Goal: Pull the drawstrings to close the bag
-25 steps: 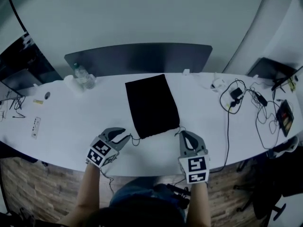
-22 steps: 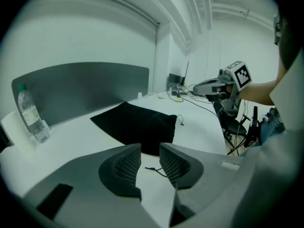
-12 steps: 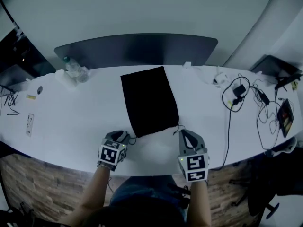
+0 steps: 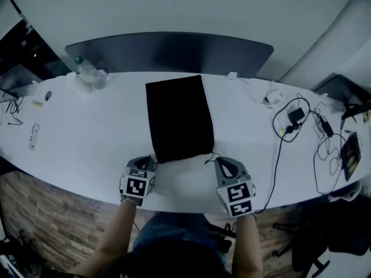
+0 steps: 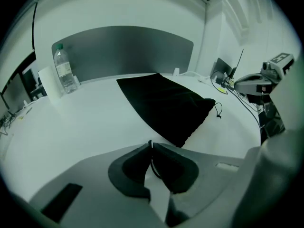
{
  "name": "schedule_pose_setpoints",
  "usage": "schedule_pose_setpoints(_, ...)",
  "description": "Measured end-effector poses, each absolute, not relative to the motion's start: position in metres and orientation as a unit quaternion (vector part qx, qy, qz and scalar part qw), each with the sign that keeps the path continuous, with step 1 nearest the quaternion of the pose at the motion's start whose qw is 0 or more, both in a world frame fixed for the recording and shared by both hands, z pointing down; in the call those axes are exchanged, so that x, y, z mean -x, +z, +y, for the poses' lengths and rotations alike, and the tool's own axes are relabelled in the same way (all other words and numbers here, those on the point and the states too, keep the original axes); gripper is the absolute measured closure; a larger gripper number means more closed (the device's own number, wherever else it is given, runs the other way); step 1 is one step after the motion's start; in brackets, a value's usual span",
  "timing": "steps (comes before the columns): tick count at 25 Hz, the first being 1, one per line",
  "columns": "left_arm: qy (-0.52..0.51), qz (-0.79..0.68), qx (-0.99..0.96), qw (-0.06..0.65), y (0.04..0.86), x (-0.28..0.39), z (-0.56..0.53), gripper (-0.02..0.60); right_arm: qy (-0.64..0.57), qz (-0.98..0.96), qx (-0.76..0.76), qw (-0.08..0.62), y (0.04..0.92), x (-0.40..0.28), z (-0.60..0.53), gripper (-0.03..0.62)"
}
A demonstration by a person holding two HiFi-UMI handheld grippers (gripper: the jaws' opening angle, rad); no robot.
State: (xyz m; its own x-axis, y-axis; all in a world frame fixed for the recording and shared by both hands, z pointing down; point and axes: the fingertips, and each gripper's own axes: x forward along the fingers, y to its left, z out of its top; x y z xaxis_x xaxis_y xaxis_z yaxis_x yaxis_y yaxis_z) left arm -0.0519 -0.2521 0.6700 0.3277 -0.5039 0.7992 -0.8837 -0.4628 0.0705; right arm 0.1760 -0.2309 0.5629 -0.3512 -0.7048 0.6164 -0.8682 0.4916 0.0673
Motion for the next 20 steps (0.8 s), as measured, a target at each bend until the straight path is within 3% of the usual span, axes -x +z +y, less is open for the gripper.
schedule_pose_setpoints(6, 0.35, -0.466, -0.765, 0.275, 0.66, 0.052, -0.254, 0.563, 0.13, -0.848, -0.349, 0.376, 0.598, -0.165, -0.221, 0.588)
schedule_pose_setpoints(7, 0.345, -0.471, -0.764, 0.274, 0.655, 0.053, -0.255, 0.563, 0.126, -0.853, -0.322, 0.392, 0.604, -0.161, -0.219, 0.513)
schedule_pose_setpoints(8, 0.342, -0.475, -0.764, 0.272, 0.652, 0.054, -0.257, 0.563, 0.119, -0.855, -0.295, 0.41, 0.611, -0.159, -0.218, 0.484)
schedule_pose_setpoints(15, 0.331, -0.491, -0.76, 0.267, 0.64, 0.055, -0.259, 0.563, 0.04, -0.845, -0.119, 0.52, 0.65, -0.152, -0.215, 0.461)
schedule_pose_setpoints(20, 0.322, -0.5, -0.758, 0.267, 0.634, 0.057, -0.261, 0.563, -0.013, -0.819, -0.017, 0.574, 0.673, -0.153, -0.216, 0.479)
